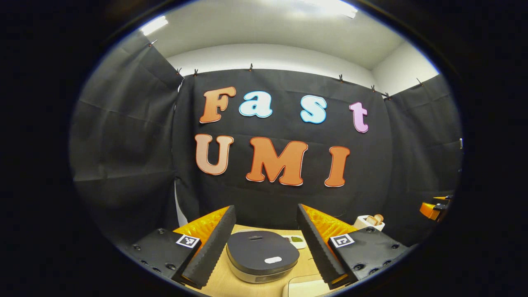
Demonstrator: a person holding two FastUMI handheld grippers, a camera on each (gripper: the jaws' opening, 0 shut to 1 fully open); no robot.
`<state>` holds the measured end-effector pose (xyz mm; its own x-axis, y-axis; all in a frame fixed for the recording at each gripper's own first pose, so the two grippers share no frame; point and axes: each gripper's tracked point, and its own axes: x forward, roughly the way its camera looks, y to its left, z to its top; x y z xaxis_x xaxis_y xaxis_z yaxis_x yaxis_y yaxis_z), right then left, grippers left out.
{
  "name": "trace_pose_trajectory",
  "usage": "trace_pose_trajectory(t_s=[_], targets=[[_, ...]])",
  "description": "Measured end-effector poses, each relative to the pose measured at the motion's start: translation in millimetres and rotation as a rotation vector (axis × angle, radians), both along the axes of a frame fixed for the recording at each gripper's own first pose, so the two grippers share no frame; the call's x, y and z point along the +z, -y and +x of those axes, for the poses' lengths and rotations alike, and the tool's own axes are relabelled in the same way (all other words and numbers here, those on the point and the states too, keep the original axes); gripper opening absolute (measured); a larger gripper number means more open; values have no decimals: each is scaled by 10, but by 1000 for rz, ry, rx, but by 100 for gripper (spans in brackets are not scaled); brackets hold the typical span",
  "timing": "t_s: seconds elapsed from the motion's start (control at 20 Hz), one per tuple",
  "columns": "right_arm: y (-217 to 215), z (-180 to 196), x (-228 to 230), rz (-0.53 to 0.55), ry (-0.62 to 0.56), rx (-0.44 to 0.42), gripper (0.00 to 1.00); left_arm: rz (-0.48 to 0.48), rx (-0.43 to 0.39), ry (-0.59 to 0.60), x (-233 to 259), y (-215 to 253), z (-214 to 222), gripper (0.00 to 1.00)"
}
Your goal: Close the left gripper, press the button to open the rice cooker; take a wooden spoon from the chopstick holder with the right hand, scoop a spoonful of rice and pour it into the rice cooker, then put the wooden spoon back into the chopstick holder.
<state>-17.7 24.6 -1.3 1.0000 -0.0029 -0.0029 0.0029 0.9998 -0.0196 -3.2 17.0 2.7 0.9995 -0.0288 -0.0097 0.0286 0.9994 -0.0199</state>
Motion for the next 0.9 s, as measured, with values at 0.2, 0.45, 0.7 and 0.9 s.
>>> trace_pose_trajectory(t_s=[0.2, 0.45, 0.7, 0.9], targets=[[-37, -19, 24, 3, 2, 6, 95, 32, 1, -8, 14, -16, -57, 96], [5, -35, 33, -3, 2, 0, 95, 5, -40, -23, -2, 67, -62, 43], [56, -46, -20, -4, -13, -9, 95, 19, -52, -57, -93, 64, -61, 13], [62, -28, -37, 8, -15, -14, 95, 22, -58, -98, -267, 137, -66, 4]])
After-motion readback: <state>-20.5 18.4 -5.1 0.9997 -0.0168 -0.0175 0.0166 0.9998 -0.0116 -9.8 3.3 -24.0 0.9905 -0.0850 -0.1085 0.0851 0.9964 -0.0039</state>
